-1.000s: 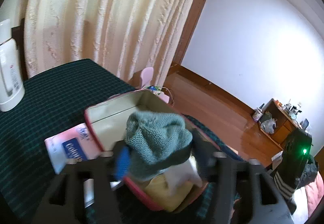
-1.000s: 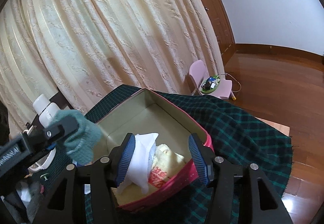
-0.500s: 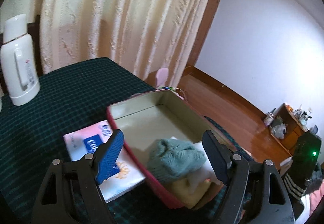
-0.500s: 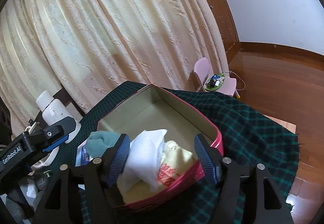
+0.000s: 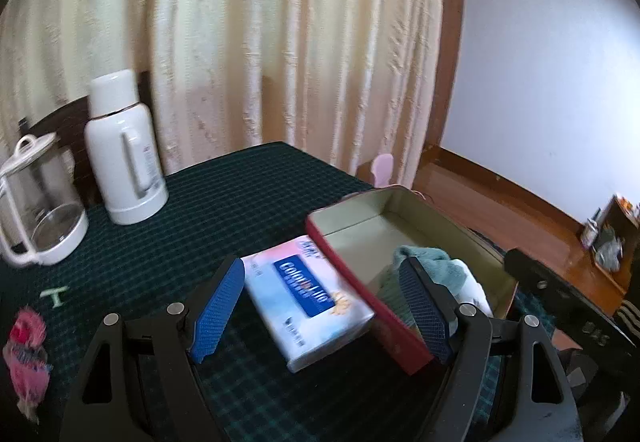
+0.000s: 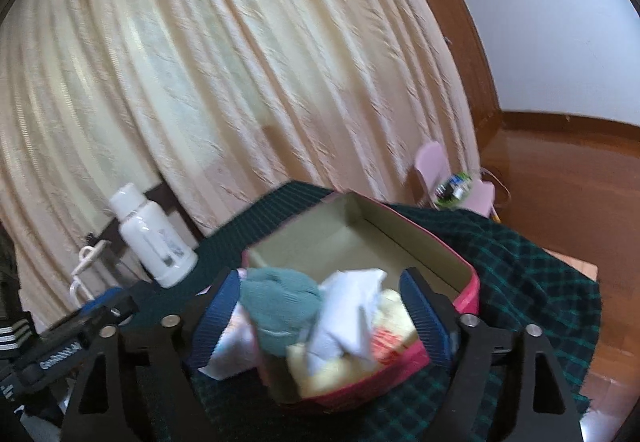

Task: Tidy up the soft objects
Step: 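Open the left tool over the box dropping the teal hat while the right tool releases the cloth, then move both tools back from the box toward the pile of soft items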

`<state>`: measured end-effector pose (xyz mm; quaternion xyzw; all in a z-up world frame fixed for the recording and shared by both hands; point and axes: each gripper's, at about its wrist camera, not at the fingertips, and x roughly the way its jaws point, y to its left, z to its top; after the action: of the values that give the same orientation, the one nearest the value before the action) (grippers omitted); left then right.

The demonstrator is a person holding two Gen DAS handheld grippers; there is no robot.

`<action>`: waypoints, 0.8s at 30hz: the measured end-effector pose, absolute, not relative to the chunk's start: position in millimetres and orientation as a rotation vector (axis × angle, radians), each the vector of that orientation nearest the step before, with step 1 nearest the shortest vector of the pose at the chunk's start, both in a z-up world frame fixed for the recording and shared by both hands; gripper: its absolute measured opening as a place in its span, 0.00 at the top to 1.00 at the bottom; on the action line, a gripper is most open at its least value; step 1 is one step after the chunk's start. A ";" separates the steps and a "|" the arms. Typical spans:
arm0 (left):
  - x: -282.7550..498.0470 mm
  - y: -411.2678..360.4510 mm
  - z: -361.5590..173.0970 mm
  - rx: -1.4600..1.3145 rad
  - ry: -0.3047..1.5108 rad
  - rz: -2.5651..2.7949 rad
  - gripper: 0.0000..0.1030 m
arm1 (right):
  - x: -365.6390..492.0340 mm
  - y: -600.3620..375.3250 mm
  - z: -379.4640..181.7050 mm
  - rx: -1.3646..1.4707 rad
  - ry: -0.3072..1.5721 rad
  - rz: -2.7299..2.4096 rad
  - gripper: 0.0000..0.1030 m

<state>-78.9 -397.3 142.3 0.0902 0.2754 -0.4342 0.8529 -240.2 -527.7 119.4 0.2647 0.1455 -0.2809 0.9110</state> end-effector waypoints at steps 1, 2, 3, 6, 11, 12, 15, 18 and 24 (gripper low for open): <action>-78.2 -392.3 142.6 0.183 0.581 -0.902 0.22 | -241.8 -522.4 122.2 0.535 0.264 -0.571 0.06; -77.3 -386.3 142.7 0.172 0.585 -0.892 0.22 | -245.1 -516.1 124.8 0.518 0.211 -0.564 0.01; -76.5 -381.4 143.4 0.163 0.590 -0.884 0.22 | -248.3 -510.5 126.9 0.494 0.163 -0.561 0.00; -74.1 -360.5 146.3 0.123 0.575 -0.845 0.22 | -244.8 -490.3 136.6 0.360 0.105 -0.557 0.00; -74.2 -328.4 152.5 0.101 0.499 -0.783 0.22 | -224.5 -465.0 146.1 0.282 0.140 -0.474 0.00; -74.0 -322.8 153.5 0.097 0.490 -0.774 0.22 | -220.8 -459.6 147.1 0.275 0.144 -0.460 0.00; -72.8 -304.0 157.0 0.078 0.470 -0.748 0.22 | -212.9 -445.1 145.9 0.265 0.167 -0.421 0.00; -71.1 -284.5 158.0 0.063 0.466 -0.729 0.22 | -203.4 -434.0 143.0 0.268 0.205 -0.391 0.00; -67.2 -249.5 155.7 0.072 0.458 -0.657 0.22 | -184.1 -413.6 137.7 0.300 0.305 -0.327 0.00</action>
<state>-67.2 -249.5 155.7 0.0351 0.2227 -0.3199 0.9202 -184.1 -413.6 137.7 0.1483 0.1504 -0.1614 0.9640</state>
